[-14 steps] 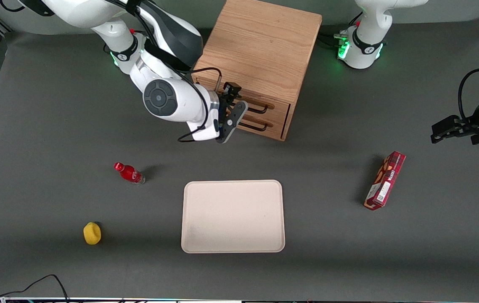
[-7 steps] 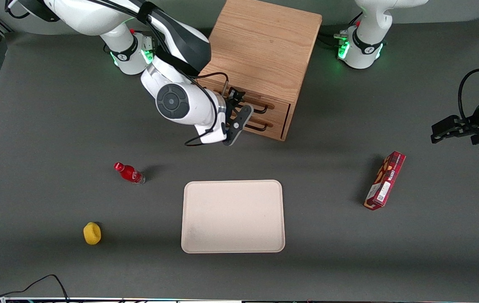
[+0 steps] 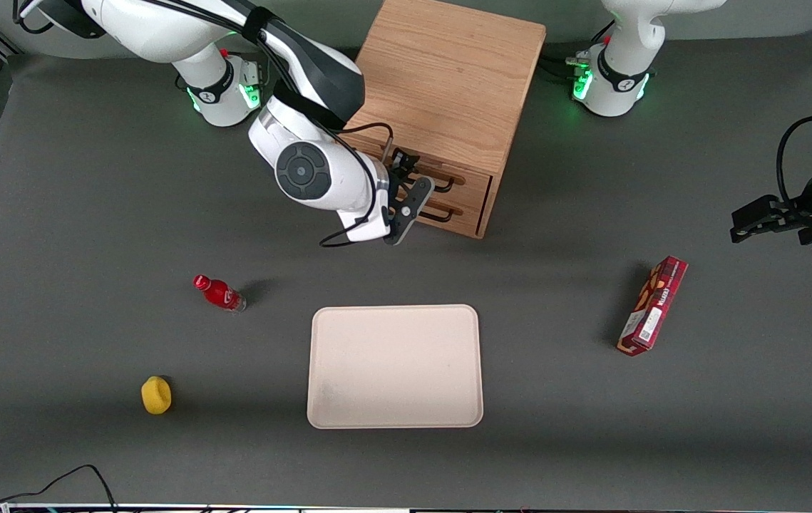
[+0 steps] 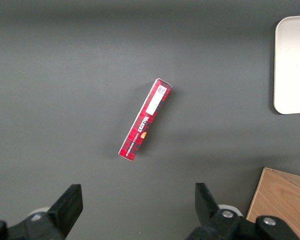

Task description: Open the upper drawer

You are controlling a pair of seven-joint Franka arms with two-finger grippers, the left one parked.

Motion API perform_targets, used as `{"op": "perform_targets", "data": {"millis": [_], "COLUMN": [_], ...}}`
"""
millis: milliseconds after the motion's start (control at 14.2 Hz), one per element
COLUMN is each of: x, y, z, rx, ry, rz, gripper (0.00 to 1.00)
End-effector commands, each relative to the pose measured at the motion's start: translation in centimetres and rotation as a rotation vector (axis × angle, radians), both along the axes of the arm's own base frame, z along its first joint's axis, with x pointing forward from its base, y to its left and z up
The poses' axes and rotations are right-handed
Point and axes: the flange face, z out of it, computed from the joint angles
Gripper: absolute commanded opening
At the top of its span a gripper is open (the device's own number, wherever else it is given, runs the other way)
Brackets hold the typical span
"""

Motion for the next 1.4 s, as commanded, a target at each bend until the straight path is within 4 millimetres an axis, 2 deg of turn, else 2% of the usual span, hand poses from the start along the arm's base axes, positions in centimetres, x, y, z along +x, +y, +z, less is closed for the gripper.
{"op": "perform_targets", "data": {"millis": [0,281,491,912,1053,1333], "x": [0.0,0.9,2.6,5.7,7.5,10.1], "y": [0.3,-0.1,-0.5,-2.0,-3.4,-4.8], "z": [-0.9,-2.3,-2.8,-1.9,-1.9,-1.2], "rx": [-0.002,-0.019,-0.010,0.004,-0.006,0.003], "ry": [-0.035,-0.048,-0.051,-0.075,-0.070,-0.057], "rz": [0.015,0.019,-0.001,-0.043,-0.069,-0.085], "gripper": [1.00,1.00,1.00,1.00,1.00,1.00]}}
